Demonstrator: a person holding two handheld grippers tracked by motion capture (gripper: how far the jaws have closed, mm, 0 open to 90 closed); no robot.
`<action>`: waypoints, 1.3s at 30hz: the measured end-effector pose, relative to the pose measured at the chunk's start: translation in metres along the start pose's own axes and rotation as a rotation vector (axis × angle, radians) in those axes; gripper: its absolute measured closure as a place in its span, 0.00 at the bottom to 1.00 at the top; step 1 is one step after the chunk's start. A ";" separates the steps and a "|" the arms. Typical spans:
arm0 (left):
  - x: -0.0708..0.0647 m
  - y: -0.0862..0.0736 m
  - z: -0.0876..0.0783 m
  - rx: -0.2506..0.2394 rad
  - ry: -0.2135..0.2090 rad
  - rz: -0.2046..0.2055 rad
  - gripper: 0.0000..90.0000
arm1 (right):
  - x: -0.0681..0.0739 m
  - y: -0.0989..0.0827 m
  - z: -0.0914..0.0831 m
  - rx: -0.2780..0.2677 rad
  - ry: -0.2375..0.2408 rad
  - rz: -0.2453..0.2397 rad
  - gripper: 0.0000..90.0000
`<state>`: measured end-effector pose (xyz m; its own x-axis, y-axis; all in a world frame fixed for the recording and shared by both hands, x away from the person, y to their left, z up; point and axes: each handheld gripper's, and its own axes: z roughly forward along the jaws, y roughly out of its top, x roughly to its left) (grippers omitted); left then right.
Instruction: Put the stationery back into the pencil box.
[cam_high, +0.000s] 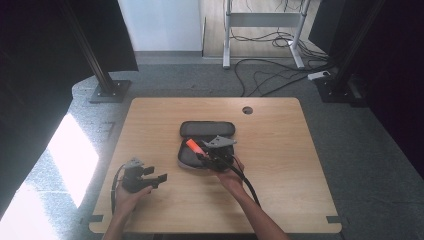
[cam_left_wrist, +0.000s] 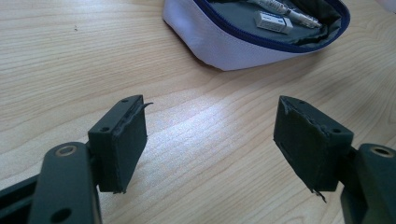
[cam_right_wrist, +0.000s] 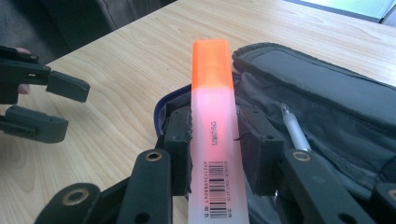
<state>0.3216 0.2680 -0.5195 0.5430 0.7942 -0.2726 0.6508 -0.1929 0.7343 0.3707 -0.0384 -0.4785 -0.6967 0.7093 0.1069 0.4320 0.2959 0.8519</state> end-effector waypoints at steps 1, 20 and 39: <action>0.000 0.000 0.000 -0.001 0.000 0.000 0.29 | 0.000 0.000 0.001 0.000 -0.001 0.000 0.73; 0.000 0.001 -0.002 -0.008 0.001 0.001 0.29 | -0.006 0.005 0.026 0.043 -0.015 0.000 0.73; 0.001 0.000 -0.002 -0.006 0.002 0.000 0.29 | -0.012 -0.003 0.048 0.096 -0.026 -0.009 0.73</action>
<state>0.3211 0.2704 -0.5183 0.5418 0.7955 -0.2715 0.6476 -0.1891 0.7382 0.4058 -0.0169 -0.5068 -0.6864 0.7223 0.0849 0.4796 0.3618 0.7994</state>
